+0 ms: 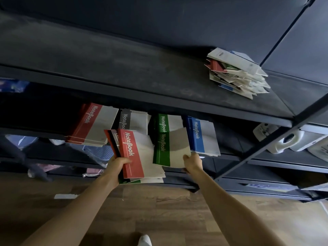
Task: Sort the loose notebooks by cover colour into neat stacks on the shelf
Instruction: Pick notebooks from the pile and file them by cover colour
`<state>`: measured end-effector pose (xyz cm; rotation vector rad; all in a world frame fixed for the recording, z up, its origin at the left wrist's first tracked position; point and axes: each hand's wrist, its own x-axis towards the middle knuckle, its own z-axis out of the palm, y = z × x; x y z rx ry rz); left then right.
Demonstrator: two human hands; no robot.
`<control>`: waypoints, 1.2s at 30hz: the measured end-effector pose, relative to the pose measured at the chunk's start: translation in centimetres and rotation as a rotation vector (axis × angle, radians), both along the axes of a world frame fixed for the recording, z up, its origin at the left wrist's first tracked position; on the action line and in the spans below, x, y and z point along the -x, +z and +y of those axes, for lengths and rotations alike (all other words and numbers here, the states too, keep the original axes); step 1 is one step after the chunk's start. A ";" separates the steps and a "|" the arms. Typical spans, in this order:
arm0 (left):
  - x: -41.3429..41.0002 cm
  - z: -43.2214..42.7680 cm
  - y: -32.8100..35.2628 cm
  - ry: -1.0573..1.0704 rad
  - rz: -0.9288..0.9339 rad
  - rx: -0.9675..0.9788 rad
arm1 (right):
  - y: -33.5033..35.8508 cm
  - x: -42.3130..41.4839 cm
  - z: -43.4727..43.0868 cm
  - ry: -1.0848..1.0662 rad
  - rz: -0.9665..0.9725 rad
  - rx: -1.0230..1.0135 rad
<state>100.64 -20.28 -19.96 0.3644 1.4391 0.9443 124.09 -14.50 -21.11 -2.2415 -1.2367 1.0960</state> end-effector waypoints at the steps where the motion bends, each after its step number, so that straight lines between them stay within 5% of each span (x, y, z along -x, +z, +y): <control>1: 0.0 0.4 -0.2 0.011 -0.009 0.007 | -0.1 -0.2 1.0 -0.019 0.026 -0.009; 9: 0.6 2.3 -0.7 0.130 -0.038 0.016 | -2.0 -0.3 7.8 -0.285 0.398 0.054; 16: 0.4 2.7 -1.0 0.161 -0.021 -0.004 | -4.2 -0.6 11.1 -0.316 0.383 0.095; 23: -0.2 3.5 -1.6 0.135 -0.040 0.000 | -4.1 -0.1 11.0 0.078 -0.154 0.122; 29: -2.1 4.3 -1.3 0.154 -0.063 0.023 | -1.7 4.5 8.4 0.442 0.278 0.423; 36: -2.6 3.9 -1.2 0.167 -0.027 -0.011 | -2.9 5.7 7.2 0.465 0.165 0.077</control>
